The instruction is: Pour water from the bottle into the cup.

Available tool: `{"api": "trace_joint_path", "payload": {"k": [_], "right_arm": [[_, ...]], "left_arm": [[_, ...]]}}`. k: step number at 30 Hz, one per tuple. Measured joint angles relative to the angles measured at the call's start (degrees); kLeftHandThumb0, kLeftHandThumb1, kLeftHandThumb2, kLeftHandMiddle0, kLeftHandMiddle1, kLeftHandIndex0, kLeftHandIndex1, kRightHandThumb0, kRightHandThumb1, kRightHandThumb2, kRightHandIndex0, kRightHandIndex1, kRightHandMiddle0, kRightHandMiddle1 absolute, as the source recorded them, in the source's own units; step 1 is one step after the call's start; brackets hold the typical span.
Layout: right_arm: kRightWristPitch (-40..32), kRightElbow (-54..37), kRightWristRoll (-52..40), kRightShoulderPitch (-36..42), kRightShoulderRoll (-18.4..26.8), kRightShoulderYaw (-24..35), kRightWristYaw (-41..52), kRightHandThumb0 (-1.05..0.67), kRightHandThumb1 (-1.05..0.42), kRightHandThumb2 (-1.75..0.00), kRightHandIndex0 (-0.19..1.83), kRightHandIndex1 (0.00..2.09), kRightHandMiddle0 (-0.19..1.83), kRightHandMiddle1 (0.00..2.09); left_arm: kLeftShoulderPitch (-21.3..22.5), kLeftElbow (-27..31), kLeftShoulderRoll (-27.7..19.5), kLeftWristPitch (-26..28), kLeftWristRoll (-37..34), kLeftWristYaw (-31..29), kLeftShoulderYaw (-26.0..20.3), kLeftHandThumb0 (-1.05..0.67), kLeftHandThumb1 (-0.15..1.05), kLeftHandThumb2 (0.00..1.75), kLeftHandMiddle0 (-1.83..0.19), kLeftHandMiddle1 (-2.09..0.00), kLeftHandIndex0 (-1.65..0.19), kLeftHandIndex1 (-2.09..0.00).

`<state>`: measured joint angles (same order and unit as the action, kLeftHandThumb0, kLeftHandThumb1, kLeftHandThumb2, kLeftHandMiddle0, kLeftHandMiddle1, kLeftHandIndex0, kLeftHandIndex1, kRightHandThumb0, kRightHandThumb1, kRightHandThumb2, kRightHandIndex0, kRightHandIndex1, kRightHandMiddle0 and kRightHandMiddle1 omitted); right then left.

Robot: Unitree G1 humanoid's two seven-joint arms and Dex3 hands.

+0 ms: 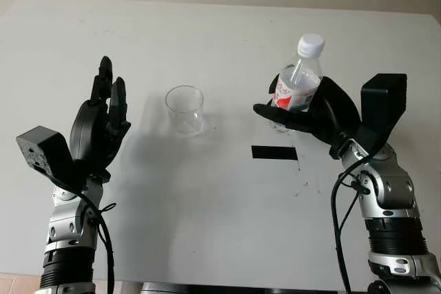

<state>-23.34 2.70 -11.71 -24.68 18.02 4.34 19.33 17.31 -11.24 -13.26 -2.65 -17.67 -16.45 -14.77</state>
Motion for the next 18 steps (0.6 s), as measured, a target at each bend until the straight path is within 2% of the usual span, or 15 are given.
{"api": "trace_joint_path", "payload": {"k": [7,18], "right_arm": [[-1.5,-0.2,0.0,0.3,-0.8,-0.3,-0.5,-0.26,-1.05,-0.26,1.11,2.09,0.78,2.09],[-5.2,-2.3,-1.0,3.3,-1.4,-1.3,0.9,-0.26,-1.05,-0.27,1.14,2.09,0.83,2.09]], "left_arm": [[0.0,0.0,0.0,0.0,-0.1,0.0,-0.2,-0.67,1.05,0.65,0.19,0.0,0.19,0.0],[0.0,0.0,-0.5,0.0,-0.5,-0.4,-0.6,-0.67,1.05,0.64,0.19,0.0,0.19,0.0]]}}
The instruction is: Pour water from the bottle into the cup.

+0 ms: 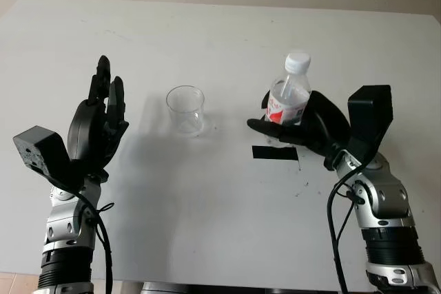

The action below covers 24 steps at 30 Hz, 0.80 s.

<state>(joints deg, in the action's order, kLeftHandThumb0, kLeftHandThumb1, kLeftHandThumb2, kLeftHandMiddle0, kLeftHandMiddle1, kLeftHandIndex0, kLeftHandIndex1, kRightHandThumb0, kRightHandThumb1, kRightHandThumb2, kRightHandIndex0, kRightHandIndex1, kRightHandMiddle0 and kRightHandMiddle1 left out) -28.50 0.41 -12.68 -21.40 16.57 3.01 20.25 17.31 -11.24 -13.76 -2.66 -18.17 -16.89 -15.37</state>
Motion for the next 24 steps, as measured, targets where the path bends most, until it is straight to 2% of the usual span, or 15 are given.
{"api": "trace_joint_path", "payload": {"k": [11,18,24], "right_arm": [[-0.6,-0.9,-0.5,2.1,-1.8,-0.5,-1.0,-0.25,-1.05,-0.28,1.21,2.09,0.83,2.09],[3.8,1.5,1.1,2.4,-2.1,-0.6,-1.1,-0.25,-1.05,-0.27,1.18,2.09,0.83,2.09],[9.5,4.7,3.1,2.4,-2.5,-1.1,-1.1,-0.25,-1.05,-0.27,1.08,2.09,0.78,2.09]], "left_arm": [[0.0,0.0,-0.3,0.1,-0.2,-0.2,-0.5,-0.68,1.05,0.62,0.19,0.0,0.19,0.0],[0.0,-0.1,-0.6,0.1,-0.2,-1.0,-0.8,-0.68,1.05,0.63,0.19,0.0,0.19,0.0],[0.0,-0.5,-0.8,0.0,-0.1,-1.0,-0.9,-0.68,1.05,0.62,0.19,0.0,0.19,0.0]]}}
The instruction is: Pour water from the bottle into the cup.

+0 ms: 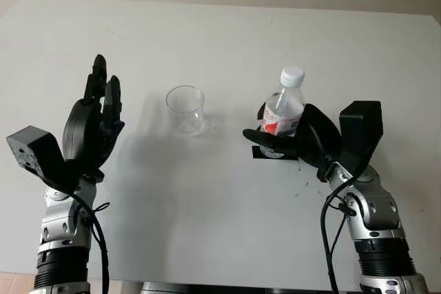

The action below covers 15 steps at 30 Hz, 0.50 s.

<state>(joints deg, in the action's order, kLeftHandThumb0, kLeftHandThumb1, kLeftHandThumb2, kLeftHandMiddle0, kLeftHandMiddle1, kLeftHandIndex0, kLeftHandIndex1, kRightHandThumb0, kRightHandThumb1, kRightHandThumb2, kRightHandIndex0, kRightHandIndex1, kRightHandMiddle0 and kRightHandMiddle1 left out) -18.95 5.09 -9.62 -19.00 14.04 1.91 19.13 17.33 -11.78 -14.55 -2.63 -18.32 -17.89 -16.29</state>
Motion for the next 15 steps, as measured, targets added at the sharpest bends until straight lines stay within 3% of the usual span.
{"api": "trace_joint_path", "payload": {"k": [2,7,15], "right_arm": [[1.5,1.0,0.2,0.0,-0.2,0.0,0.0,-0.25,-1.05,-0.26,1.01,2.09,0.76,2.09],[3.1,2.7,0.8,-0.4,-0.6,0.0,-0.5,-0.31,-1.05,-0.14,0.4,2.09,0.4,2.09],[3.7,3.8,0.7,-0.6,-1.4,0.2,-1.1,-0.36,-1.05,-0.06,0.11,2.09,0.24,2.09]], "left_arm": [[0.0,0.0,0.0,0.0,0.0,0.1,0.0,-0.68,1.05,0.62,0.19,0.0,0.19,0.0],[0.0,0.0,-0.5,0.0,0.0,0.1,-0.1,-0.68,1.05,0.62,0.19,0.0,0.19,0.0],[0.3,-0.6,-0.9,0.0,-0.5,-0.7,-0.5,-0.68,1.05,0.62,0.19,0.0,0.19,0.0]]}}
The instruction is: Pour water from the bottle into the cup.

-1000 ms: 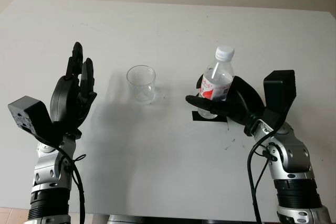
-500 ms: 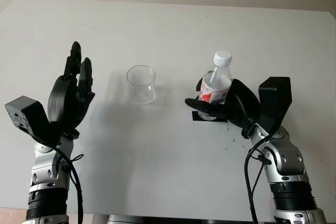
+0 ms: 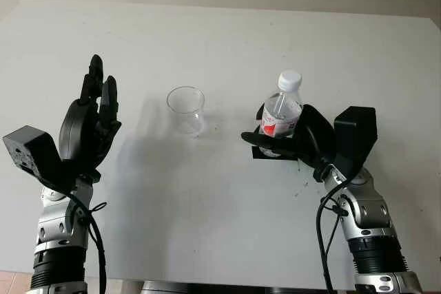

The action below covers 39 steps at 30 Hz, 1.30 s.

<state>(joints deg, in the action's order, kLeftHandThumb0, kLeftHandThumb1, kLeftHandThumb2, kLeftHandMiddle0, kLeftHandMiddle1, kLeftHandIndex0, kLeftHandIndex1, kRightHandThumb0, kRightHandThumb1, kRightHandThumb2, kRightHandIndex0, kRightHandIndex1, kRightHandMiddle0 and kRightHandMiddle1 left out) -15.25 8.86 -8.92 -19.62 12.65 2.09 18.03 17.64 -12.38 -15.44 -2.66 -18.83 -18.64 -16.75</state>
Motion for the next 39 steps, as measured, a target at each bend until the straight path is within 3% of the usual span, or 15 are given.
{"api": "trace_joint_path", "payload": {"k": [7,8,9,12,13,19,23,29,35,39], "right_arm": [[-0.4,-0.5,0.0,0.2,-0.1,-0.1,0.0,-0.48,-0.97,-0.04,0.1,2.09,0.11,2.09],[-0.4,-0.6,-0.1,0.4,-0.1,0.0,0.2,-0.52,-0.95,-0.04,-0.04,2.09,-0.02,2.09],[-0.4,-0.7,-0.3,0.5,-0.1,0.1,0.5,-0.55,-0.93,-0.04,-0.13,2.0,-0.12,2.02],[-0.5,-1.3,-0.8,1.2,-0.1,0.3,1.5,-0.65,-0.9,-0.05,-0.19,1.27,-0.18,1.36],[-0.5,-1.5,-0.8,1.4,0.0,0.3,1.8,-0.66,-0.9,-0.05,-0.19,1.12,-0.19,1.2],[-0.2,-2.0,-0.8,2.1,0.4,0.6,3.0,-0.7,-0.88,-0.05,-0.17,0.5,-0.17,0.61],[0.6,-2.0,-0.7,2.6,0.4,0.7,3.2,-0.7,-0.88,-0.05,-0.14,0.19,-0.14,0.33],[4.7,-1.4,1.7,3.6,0.6,-0.1,3.2,-0.78,-0.88,-0.05,-0.19,0.01,-0.19,0.06],[22.3,5.4,8.9,4.8,3.0,-1.5,1.5,-0.95,-0.89,-0.06,-0.19,0.0,-0.19,0.0],[27.5,6.7,9.8,4.8,3.1,-1.4,-0.2,-1.0,-0.91,-0.06,-0.19,0.0,-0.19,0.0]], "left_arm": [[0.2,-0.6,-0.2,-0.5,-0.6,-1.0,-0.3,-0.66,1.05,0.62,0.19,0.0,0.19,0.0],[0.2,-0.6,-0.3,-0.5,-0.6,-1.1,-0.3,-0.66,1.05,0.62,0.19,0.0,0.19,0.0],[0.3,-0.6,-0.4,-0.5,-0.6,-1.1,-0.3,-0.66,1.05,0.63,0.19,0.0,0.19,0.0],[0.4,-0.7,-0.8,-0.5,-0.6,-1.1,-0.3,-0.66,1.05,0.63,0.19,0.0,0.19,0.0],[0.4,-0.7,-0.8,-0.5,-0.6,-1.3,-0.3,-0.66,1.05,0.63,0.19,0.0,0.19,0.0],[0.9,-1.2,-0.9,-1.0,-0.6,-1.7,-0.3,-0.66,1.05,0.62,0.19,0.0,0.19,0.0],[0.9,-1.2,-0.8,-1.0,-0.6,-1.5,-0.3,-0.66,1.05,0.63,0.19,0.0,0.19,0.0],[0.9,-1.2,-0.8,-1.0,-0.6,-1.2,-0.3,-0.67,1.05,0.61,0.19,0.0,0.19,0.0],[0.9,-1.2,-0.8,-0.9,-0.6,-0.8,-0.3,-0.68,1.05,0.61,0.19,0.0,0.19,0.0],[0.9,-1.2,-0.6,-0.9,-0.6,-0.5,-0.2,-0.68,1.05,0.61,0.19,0.0,0.19,0.0]]}}
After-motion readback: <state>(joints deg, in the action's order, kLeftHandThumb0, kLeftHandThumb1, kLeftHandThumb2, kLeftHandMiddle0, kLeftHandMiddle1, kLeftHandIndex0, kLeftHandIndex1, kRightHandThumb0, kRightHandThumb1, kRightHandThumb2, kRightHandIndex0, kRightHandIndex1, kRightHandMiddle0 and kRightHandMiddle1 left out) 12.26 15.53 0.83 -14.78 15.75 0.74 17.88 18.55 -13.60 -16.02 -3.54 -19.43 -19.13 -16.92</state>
